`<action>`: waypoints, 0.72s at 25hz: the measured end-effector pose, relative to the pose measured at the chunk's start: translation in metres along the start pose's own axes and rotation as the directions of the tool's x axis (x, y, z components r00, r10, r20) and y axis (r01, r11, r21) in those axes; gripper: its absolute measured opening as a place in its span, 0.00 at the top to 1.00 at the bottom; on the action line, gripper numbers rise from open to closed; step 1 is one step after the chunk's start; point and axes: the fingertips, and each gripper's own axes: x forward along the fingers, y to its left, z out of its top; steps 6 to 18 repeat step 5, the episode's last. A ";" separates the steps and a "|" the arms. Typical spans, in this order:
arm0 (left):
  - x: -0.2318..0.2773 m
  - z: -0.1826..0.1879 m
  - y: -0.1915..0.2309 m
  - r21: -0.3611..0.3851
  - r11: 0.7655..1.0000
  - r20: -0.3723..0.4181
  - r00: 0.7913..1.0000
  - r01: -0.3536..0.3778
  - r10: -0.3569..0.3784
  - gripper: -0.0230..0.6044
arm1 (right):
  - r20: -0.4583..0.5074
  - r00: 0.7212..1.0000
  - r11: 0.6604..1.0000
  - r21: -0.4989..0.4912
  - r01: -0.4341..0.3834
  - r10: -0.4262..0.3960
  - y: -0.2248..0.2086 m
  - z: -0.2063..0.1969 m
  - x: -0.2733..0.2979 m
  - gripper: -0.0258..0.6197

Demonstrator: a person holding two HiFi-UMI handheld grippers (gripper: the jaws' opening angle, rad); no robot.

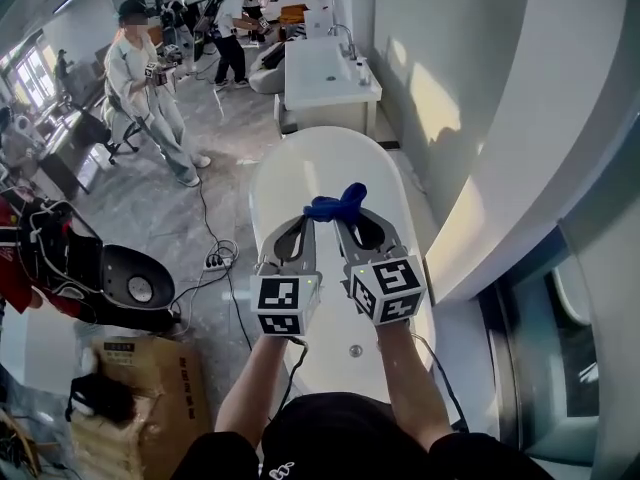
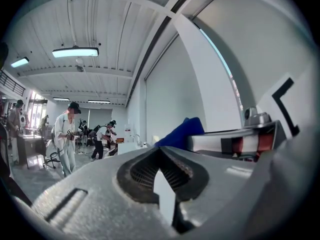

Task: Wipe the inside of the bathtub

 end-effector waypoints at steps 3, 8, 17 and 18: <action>0.004 -0.010 0.003 -0.002 1.000 -0.005 1.000 0.003 -0.003 0.96 | 0.002 1.000 1.000 -0.011 -0.013 0.013 -0.001 -0.006 0.007 0.86; 0.006 -0.014 0.007 -0.004 1.000 -0.004 1.000 0.002 -0.002 0.96 | 0.012 1.000 0.999 -0.025 -0.024 0.024 0.000 -0.007 0.011 0.86; 0.006 -0.014 0.007 -0.004 1.000 -0.004 1.000 0.002 -0.002 0.96 | 0.012 1.000 0.999 -0.025 -0.024 0.024 0.000 -0.007 0.011 0.86; 0.006 -0.014 0.007 -0.004 1.000 -0.004 1.000 0.002 -0.002 0.96 | 0.012 1.000 0.999 -0.025 -0.024 0.024 0.000 -0.007 0.011 0.86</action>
